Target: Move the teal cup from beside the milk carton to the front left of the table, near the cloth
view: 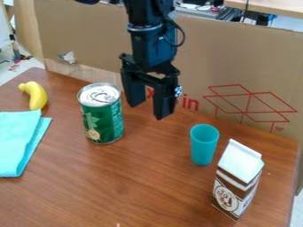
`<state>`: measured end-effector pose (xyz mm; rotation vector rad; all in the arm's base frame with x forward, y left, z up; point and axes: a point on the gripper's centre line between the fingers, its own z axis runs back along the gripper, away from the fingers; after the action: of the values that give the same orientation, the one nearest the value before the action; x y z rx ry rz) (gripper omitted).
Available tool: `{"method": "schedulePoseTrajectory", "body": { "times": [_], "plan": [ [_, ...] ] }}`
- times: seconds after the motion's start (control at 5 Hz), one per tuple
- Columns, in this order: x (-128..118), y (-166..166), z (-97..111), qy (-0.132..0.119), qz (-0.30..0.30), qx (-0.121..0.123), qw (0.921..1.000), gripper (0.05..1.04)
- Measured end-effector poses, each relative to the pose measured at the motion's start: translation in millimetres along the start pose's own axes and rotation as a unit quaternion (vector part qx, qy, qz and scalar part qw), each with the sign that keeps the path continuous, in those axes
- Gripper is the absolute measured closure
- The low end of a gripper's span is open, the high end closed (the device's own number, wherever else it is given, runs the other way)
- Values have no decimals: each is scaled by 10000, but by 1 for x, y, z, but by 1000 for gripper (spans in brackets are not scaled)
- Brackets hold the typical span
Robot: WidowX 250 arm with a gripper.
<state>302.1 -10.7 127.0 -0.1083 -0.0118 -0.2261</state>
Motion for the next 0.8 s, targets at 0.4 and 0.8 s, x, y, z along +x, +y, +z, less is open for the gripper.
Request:
{"method": "schedulePoseTrajectory", "body": {
  "times": [0.4,0.8],
  "plan": [
    [27,-14,-25,-241,-173,142,9995,83],
    [47,-28,-48,-473,-432,139,9978,83]
  ]
}}
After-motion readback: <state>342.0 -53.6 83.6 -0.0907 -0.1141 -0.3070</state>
